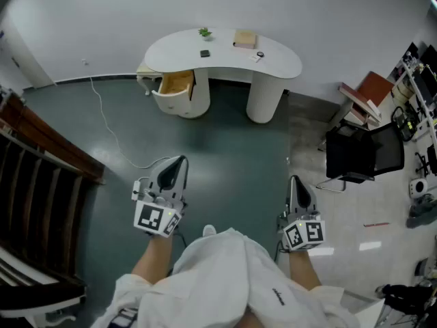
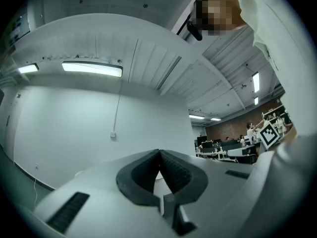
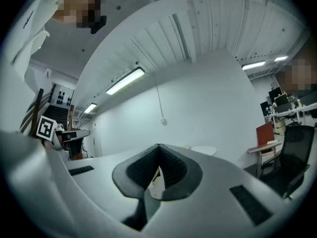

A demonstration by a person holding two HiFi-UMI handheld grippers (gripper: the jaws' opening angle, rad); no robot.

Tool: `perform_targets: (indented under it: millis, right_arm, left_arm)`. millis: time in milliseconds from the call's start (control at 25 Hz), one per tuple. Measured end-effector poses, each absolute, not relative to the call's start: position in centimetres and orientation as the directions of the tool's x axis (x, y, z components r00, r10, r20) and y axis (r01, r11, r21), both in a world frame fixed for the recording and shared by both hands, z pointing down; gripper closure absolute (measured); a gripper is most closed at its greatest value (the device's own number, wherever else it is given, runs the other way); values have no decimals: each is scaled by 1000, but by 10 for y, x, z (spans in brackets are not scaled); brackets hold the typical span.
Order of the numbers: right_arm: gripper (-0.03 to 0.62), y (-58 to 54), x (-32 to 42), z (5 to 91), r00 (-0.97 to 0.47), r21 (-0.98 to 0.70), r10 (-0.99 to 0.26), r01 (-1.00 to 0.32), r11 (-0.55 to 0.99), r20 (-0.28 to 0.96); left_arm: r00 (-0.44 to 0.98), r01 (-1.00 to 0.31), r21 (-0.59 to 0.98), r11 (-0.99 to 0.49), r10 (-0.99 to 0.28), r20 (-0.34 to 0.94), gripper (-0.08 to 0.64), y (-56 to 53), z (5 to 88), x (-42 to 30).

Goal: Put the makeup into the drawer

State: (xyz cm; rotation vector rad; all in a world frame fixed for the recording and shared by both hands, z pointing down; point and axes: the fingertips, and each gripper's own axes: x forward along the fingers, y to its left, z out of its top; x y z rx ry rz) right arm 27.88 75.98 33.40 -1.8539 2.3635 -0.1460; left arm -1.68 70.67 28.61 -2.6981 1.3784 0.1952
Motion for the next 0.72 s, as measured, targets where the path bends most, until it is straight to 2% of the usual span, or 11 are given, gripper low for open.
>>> perform_targets:
  millis: [720]
  right_arm:
    - [575, 747, 253, 340, -273, -155, -960, -948, 278, -57]
  left_arm:
    - [561, -823, -12, -567, -810, -171, 534, 697, 290, -37]
